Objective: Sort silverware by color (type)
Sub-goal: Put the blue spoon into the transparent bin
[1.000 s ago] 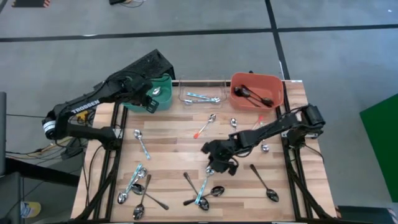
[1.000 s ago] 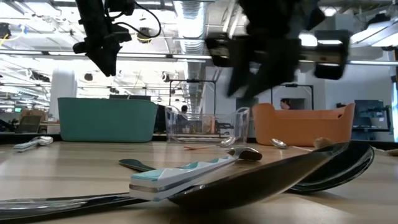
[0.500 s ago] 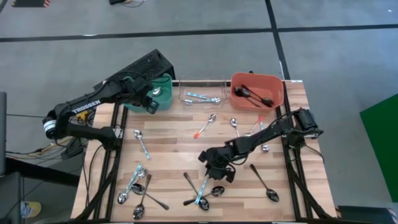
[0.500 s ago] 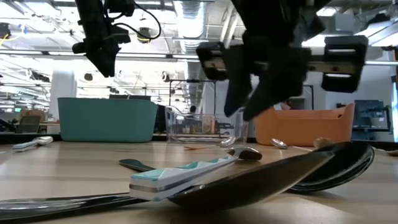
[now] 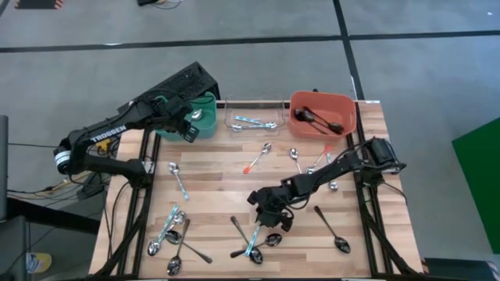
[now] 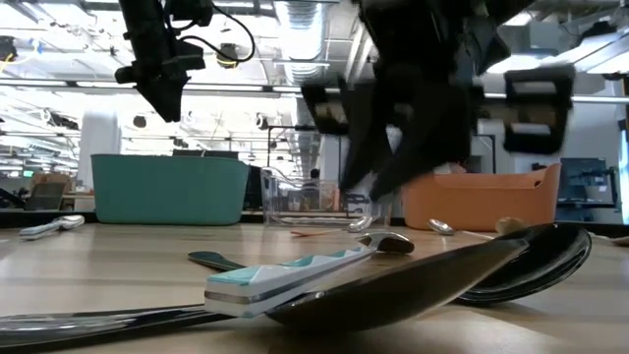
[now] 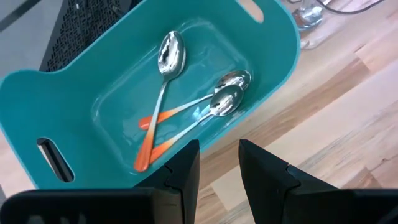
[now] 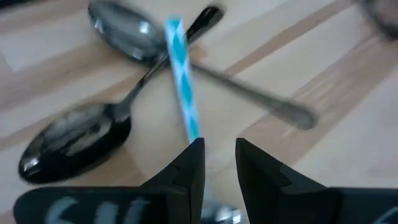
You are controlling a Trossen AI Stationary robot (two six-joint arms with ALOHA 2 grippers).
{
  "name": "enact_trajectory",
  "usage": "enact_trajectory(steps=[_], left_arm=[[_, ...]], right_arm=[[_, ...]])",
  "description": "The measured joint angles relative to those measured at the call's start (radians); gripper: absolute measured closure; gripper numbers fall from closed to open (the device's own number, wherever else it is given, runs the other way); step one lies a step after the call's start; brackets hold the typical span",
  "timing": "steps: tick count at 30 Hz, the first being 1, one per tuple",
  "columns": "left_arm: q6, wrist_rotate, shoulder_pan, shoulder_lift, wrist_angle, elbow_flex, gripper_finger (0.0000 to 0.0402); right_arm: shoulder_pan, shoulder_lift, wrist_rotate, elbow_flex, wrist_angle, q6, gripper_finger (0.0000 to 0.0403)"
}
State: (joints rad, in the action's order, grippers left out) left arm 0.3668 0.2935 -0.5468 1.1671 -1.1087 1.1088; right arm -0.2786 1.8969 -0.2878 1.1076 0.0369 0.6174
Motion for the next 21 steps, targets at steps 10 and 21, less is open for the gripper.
enact_trajectory(steps=[10,21], left_arm=[[-0.006,0.001,0.000,0.000,0.000,0.000,0.0301],[-0.006,0.001,0.000,0.000,0.000,0.000,0.0301]], right_arm=[[-0.025,0.042,0.089,-0.002,-0.006,0.044,0.0290],[0.006,0.039,0.072,-0.001,0.034,0.011,0.0290]])
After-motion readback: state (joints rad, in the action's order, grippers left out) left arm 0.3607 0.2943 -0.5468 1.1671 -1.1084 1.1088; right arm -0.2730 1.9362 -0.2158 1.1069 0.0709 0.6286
